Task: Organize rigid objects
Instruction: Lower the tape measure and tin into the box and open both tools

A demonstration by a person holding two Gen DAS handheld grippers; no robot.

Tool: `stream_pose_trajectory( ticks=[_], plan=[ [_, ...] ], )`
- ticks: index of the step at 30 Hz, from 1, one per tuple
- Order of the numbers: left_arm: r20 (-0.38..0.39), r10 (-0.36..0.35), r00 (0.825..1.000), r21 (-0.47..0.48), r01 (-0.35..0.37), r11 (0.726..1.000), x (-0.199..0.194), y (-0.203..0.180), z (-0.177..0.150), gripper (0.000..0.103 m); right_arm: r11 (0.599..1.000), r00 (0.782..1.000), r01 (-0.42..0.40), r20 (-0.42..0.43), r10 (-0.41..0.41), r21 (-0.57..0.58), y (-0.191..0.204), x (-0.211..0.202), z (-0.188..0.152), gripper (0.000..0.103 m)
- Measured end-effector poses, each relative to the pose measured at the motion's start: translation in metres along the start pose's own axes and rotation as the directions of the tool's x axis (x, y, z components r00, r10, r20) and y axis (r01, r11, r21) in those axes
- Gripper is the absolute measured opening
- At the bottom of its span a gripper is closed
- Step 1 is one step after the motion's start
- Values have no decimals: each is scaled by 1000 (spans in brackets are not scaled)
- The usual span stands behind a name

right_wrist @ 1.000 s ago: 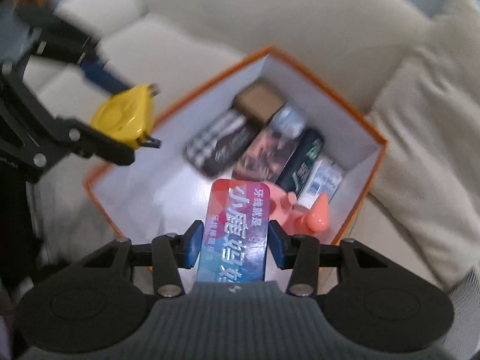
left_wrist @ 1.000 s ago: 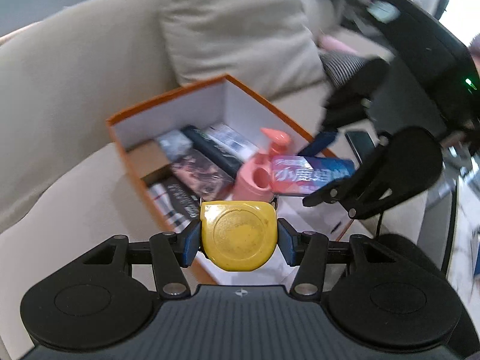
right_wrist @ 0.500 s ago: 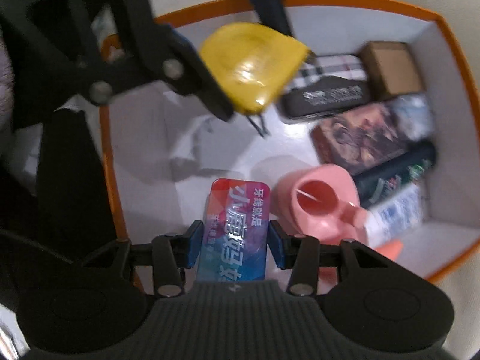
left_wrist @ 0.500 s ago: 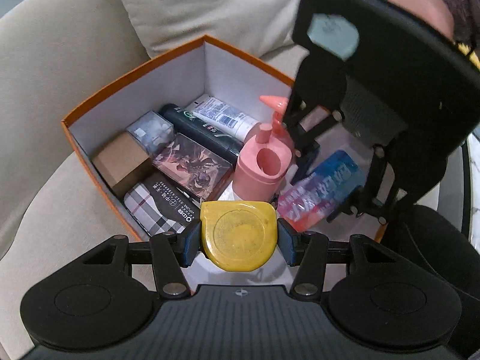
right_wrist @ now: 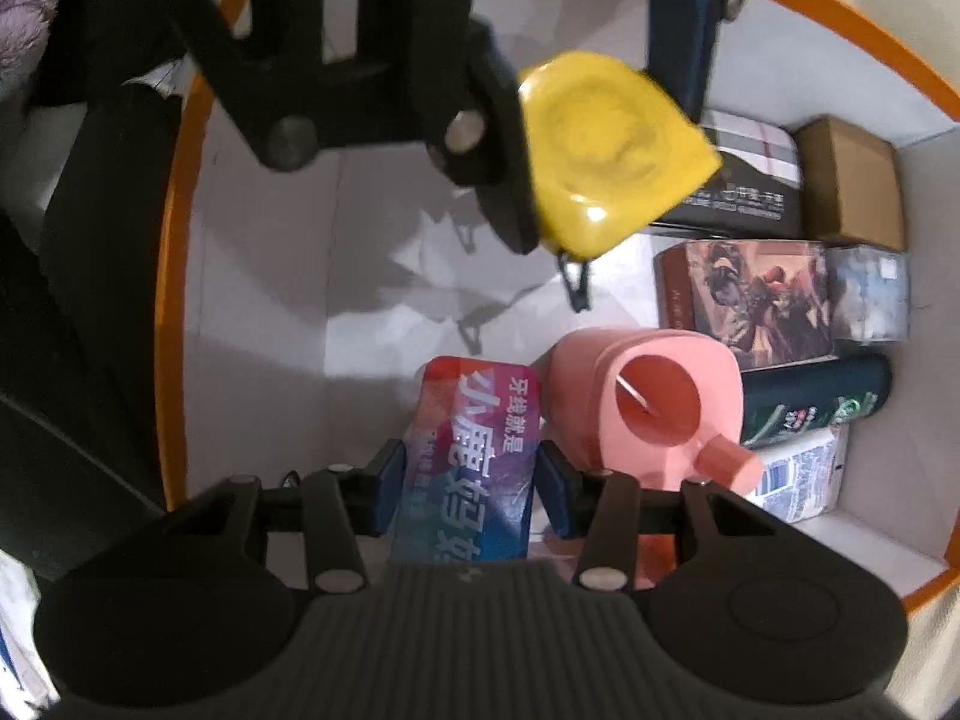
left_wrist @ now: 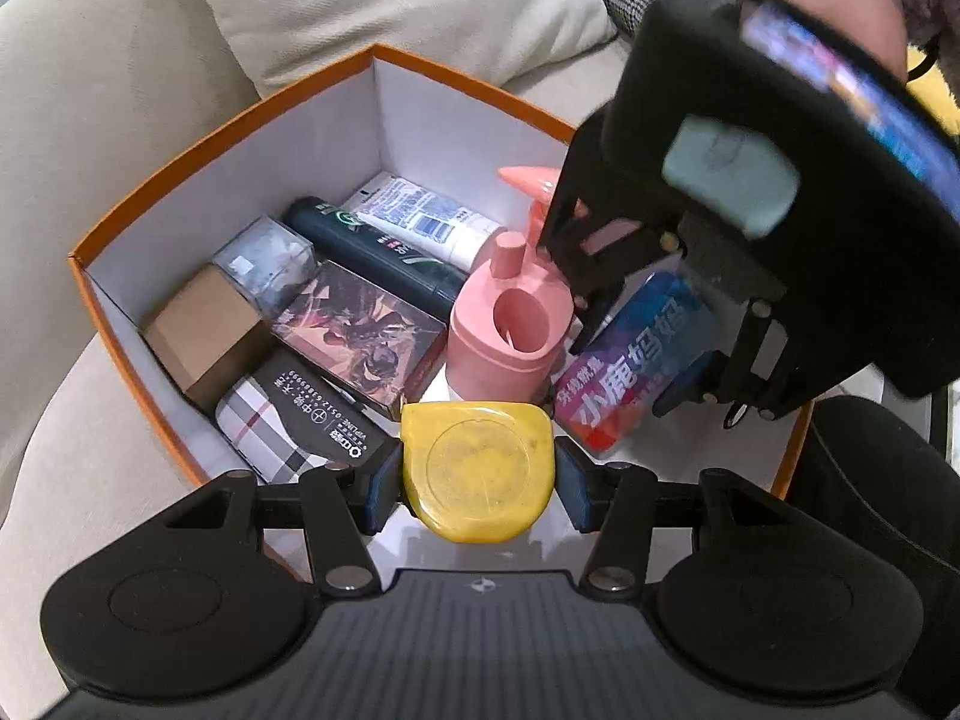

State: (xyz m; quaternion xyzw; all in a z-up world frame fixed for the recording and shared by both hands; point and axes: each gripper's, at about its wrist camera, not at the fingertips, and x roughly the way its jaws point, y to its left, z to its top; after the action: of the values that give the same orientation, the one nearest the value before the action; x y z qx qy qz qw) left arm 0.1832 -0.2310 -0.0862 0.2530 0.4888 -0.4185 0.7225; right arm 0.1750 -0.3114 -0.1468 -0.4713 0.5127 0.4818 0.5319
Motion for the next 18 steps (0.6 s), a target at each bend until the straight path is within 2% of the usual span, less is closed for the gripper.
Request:
stream_pose_trajectory(
  ticks=[10, 15, 18],
  plan=[
    [-63, -2, 998, 42, 5, 999, 13, -8, 5, 61, 989, 992, 69, 96, -82, 131, 3, -34, -25, 53],
    [-127, 17, 992, 105, -4, 994, 35, -14, 9, 61, 950, 982, 66, 148, -116, 306, -7, -53, -33, 53],
    [-157, 22, 987, 141, 1, 990, 45, -16, 13, 61, 940, 974, 79, 173, -143, 333, -1, -46, -32, 53]
  ],
)
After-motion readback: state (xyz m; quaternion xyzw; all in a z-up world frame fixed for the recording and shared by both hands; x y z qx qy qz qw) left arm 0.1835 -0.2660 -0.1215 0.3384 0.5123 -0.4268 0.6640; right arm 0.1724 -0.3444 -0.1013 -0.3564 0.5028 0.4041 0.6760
